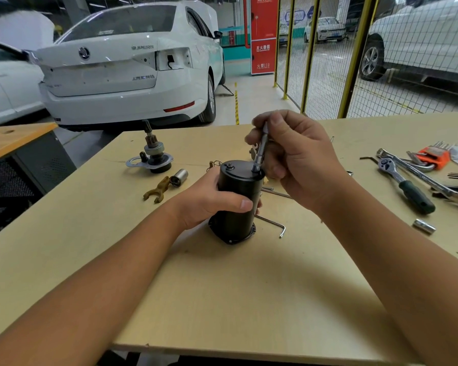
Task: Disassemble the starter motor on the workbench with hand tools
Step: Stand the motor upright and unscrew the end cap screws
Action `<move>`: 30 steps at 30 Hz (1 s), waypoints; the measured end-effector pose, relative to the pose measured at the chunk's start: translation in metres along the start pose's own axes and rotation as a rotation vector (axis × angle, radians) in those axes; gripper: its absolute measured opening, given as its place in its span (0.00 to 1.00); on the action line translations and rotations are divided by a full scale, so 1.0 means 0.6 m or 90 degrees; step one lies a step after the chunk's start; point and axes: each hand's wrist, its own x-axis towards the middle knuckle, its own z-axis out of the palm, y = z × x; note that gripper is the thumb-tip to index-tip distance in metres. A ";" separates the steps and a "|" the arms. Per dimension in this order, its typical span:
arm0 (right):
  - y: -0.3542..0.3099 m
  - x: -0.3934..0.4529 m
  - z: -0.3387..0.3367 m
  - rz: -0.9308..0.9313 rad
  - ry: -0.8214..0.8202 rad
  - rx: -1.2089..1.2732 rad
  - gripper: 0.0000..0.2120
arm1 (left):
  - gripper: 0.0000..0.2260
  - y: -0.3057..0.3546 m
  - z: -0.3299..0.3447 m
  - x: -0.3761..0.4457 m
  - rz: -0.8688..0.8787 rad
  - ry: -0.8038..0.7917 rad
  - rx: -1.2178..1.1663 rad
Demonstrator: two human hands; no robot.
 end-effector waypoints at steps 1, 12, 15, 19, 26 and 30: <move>0.000 -0.001 0.000 0.002 -0.003 0.002 0.12 | 0.27 0.000 0.000 0.000 0.002 0.000 -0.002; -0.002 0.000 0.001 0.010 0.015 0.000 0.10 | 0.28 -0.002 -0.001 0.001 0.002 0.001 0.004; -0.002 -0.002 0.003 0.014 0.016 0.003 0.12 | 0.28 -0.002 -0.002 0.001 0.002 0.001 0.005; 0.002 -0.003 0.004 0.005 0.026 0.022 0.07 | 0.27 -0.002 -0.003 0.000 0.003 -0.001 -0.003; 0.001 -0.002 0.001 0.007 0.010 -0.011 0.12 | 0.28 -0.003 -0.004 0.002 0.004 -0.007 0.012; 0.002 -0.003 0.000 0.016 0.001 0.003 0.11 | 0.27 -0.005 -0.005 0.003 0.006 -0.006 0.008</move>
